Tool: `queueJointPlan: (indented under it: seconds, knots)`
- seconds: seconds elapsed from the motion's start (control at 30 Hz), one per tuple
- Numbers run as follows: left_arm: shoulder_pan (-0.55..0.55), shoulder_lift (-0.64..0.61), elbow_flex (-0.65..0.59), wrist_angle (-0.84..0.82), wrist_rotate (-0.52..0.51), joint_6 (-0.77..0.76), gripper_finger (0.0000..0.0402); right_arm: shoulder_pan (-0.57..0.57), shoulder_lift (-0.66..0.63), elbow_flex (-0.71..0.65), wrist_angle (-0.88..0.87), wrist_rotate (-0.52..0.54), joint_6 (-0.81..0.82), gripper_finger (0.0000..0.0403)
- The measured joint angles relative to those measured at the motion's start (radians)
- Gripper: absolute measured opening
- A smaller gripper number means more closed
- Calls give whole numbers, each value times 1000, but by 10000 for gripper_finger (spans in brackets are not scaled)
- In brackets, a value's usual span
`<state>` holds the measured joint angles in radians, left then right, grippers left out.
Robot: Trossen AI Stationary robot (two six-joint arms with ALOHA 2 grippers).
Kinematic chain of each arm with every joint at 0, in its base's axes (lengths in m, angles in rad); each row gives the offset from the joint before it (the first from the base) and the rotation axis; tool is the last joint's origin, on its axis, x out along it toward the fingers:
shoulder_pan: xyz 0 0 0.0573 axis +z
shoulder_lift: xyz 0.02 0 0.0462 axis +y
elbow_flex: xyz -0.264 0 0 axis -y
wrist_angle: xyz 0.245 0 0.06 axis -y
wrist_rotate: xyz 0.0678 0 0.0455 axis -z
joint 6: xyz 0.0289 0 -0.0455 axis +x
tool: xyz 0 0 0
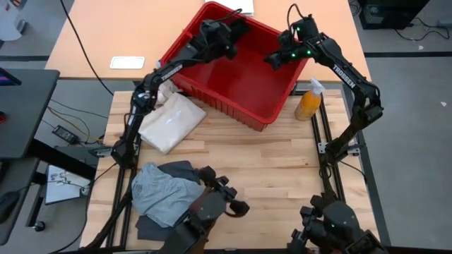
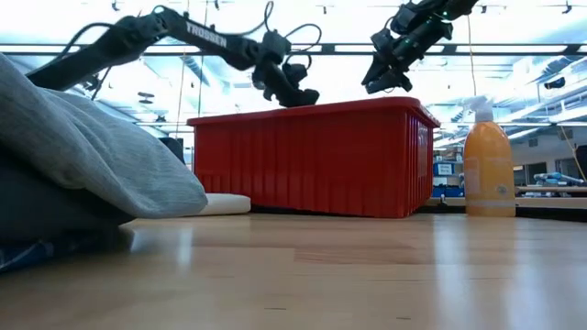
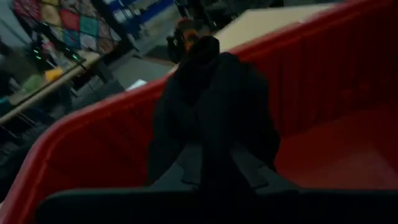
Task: Fold Laundry from Bin
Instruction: Remove the black t-shirt from the red organizer bin and put it on the pile of clothes on the table
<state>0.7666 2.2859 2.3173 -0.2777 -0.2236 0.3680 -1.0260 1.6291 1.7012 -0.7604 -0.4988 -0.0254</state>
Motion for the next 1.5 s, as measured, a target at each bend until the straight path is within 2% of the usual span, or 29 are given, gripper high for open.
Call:
queueJointPlan:
  seconds: [0.23, 0.43, 0.6, 0.77, 0.83, 0.97, 1.03, 1.07, 1.1, 1.17, 1.23, 1.4, 1.5]
  knots:
    - [-34, -112, 0, -218, 0, -58, 34, -11, -4, 0, -68, 9, -31, 189]
    - [-83, -200, 0, -363, -8, -167, 34, -53, 29, 0, -56, 86, -110, 188]
    - [-117, -283, 0, -463, -15, -255, 34, -126, 149, 0, -3, -109, -122, 180]
    - [-151, -357, 1, -547, -20, -290, 34, -147, 258, -1, 52, -201, -93, 173]
    - [-159, -382, 1, -574, -24, -314, 34, -151, 279, 1, 81, -129, -107, 172]
    - [-178, -422, 1, -616, -26, -338, 34, -169, 302, -1, 147, 169, -137, 171]
    - [-185, -431, 1, -627, -26, -320, 34, -185, 302, 0, 246, 310, -158, 171]
    - [-189, -435, 1, -631, -26, -308, 35, -199, 301, 1, 288, 353, -159, 171]
    - [-193, -438, 1, -635, -26, -296, 37, -213, 299, 2, 327, 353, -152, 171]
    - [-196, -445, 1, -645, -24, -289, 44, -238, 296, 21, 350, 298, -121, 171]
    - [-199, -451, 1, -664, 3, -296, 47, -252, 296, 50, 337, 199, -81, 171]
    - [-212, -468, 1, -780, 93, -304, 44, -230, 281, 138, 272, 14, -81, 171]
    - [-228, -489, 1, -874, 148, -305, 42, -211, 275, 183, 225, -170, -44, 171]
